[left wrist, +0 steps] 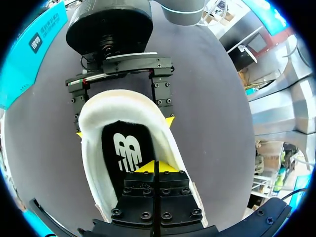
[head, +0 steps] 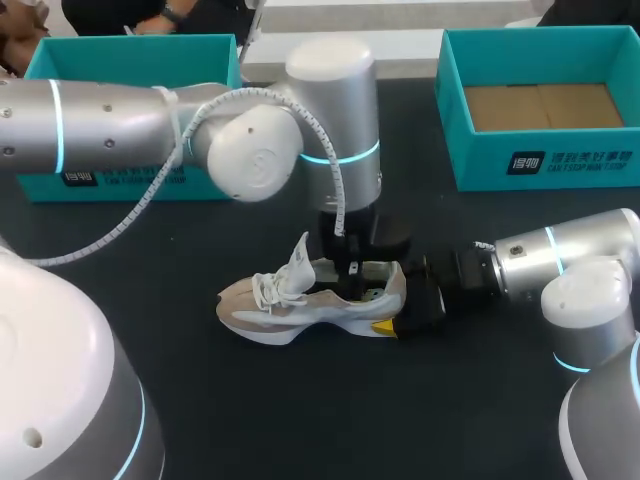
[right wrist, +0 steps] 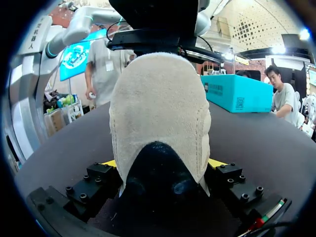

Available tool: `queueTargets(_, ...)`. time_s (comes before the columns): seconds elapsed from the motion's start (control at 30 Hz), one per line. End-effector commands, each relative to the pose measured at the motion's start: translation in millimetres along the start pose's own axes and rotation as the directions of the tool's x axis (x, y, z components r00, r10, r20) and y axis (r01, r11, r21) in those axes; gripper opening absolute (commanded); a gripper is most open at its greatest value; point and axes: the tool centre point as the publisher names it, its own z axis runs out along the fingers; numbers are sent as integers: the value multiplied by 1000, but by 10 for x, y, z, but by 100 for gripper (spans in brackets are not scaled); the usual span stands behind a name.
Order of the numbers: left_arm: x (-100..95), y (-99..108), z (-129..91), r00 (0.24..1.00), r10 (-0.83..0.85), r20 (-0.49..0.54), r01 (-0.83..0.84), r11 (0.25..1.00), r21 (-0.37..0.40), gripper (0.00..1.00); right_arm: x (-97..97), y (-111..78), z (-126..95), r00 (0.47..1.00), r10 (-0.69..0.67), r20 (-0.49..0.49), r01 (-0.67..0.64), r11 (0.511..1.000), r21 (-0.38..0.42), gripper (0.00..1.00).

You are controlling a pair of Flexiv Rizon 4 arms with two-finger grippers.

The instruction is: Take the shoe out of the shoebox, open the shoe tongue, remove and reinsert the insole, then place the shoe into the shoebox

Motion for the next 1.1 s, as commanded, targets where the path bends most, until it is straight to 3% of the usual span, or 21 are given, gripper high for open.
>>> queueTargets(0.03, 20, 73, 11, 1000, -11, -3, 11, 1000, 6, 0, -14, -50, 83, 1000, 1, 1, -1, 1000, 4, 0)
queueTargets(0.13, 56, 83, 8, 1000, -18, -3, 18, 1000, 7, 0, -14, -50, 83, 1000, 1, 1, -1, 1000, 4, 0)
queueTargets(0.2, 59, 76, 26, 1000, -16, 1, 16, 1000, 4, 30, -14, -50, 83, 1000, 1, 1, -1, 1000, 4, 0)
queueTargets(0.23, 60, 72, 40, 1000, -15, 2, 15, 1000, 3, 34, -14, -50, 83, 1000, 1, 1, -1, 1000, 4, 0)
queueTargets(0.43, 3, 66, 155, 999, -25, 39, 26, 999, -25, 33, -14, -50, 83, 1000, 1, 1, -1, 1000, 4, 0)
queueTargets(0.53, -48, 78, 259, 996, -22, 90, 26, 999, -41, 41, -14, -50, 83, 1000, 1, 1, -1, 1000, 4, 0)
queueTargets(0.63, -75, 86, 340, 986, -17, 166, 25, 999, -47, 40, -14, -50, 83, 1000, 1, 1, -1, 1000, 4, 0)
queueTargets(0.67, -89, 90, 381, 980, -19, 199, 29, 998, -50, 30, -14, -50, 83, 1000, 1, 1, -1, 1000, 4, 0)
queueTargets(0.83, -206, 124, 440, 952, -50, 301, 49, 999, 13, 0, -14, -50, 83, 1000, 1, 1, -1, 1000, 4, 0)
queueTargets(0.97, -279, 153, 405, 938, -64, 341, 65, 998, 8, 0, -14, -50, 83, 1000, 1, 1, -1, 1000, 4, 0)
queueTargets(1.1, -342, 196, 186, 943, -93, 320, 86, 996, 36, 0, -14, -50, 83, 1000, 1, 1, -1, 1000, 4, 0)
